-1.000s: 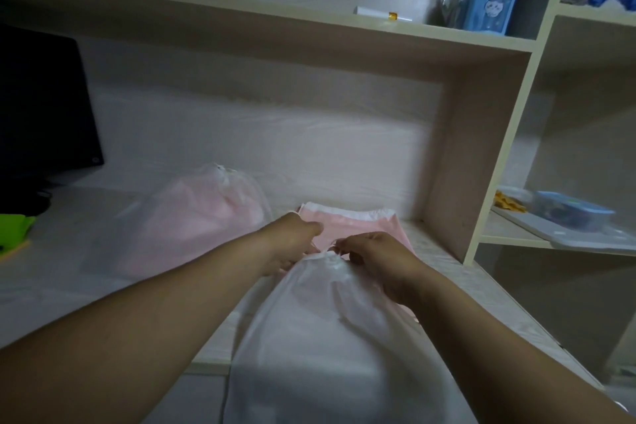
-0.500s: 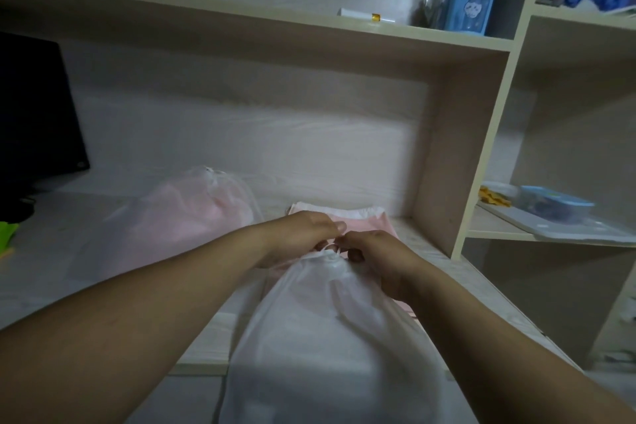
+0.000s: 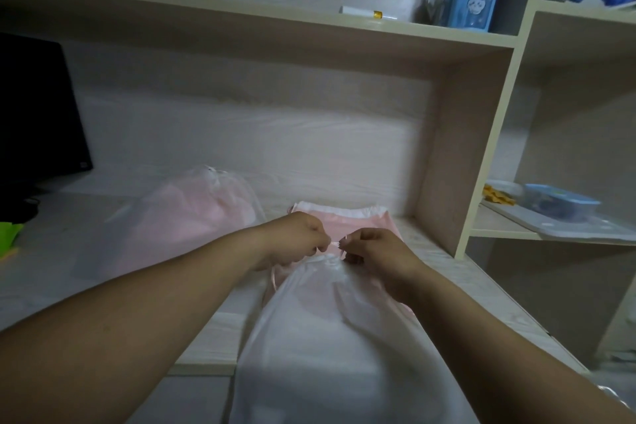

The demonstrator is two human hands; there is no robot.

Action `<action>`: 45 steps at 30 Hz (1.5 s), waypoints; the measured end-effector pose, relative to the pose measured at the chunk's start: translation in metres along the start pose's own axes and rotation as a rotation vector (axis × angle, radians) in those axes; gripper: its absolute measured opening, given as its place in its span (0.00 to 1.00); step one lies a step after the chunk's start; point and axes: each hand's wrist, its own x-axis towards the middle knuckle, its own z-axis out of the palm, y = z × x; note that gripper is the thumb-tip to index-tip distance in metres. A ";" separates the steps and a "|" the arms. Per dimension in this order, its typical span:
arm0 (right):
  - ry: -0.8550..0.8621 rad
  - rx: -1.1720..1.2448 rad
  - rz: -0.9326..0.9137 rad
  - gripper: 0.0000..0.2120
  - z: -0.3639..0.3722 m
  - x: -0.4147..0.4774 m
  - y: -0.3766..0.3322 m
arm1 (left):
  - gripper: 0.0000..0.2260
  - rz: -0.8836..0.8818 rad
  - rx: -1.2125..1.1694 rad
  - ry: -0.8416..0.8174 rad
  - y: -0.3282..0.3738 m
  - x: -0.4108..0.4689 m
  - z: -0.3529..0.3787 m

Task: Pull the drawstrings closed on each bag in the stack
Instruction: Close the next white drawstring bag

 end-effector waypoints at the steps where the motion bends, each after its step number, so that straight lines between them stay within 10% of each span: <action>1: 0.009 0.008 -0.014 0.07 0.000 0.000 -0.001 | 0.03 -0.030 -0.043 -0.008 0.002 0.000 -0.001; 21: -0.158 0.120 0.068 0.14 -0.004 -0.004 -0.002 | 0.07 0.191 0.306 0.083 0.009 0.011 -0.002; 34: -0.091 -0.216 0.087 0.13 0.006 0.000 -0.006 | 0.06 0.245 0.391 0.067 0.004 0.017 0.000; 45: -0.074 0.350 0.308 0.12 0.000 -0.002 0.011 | 0.10 0.368 0.583 0.152 -0.032 0.001 -0.003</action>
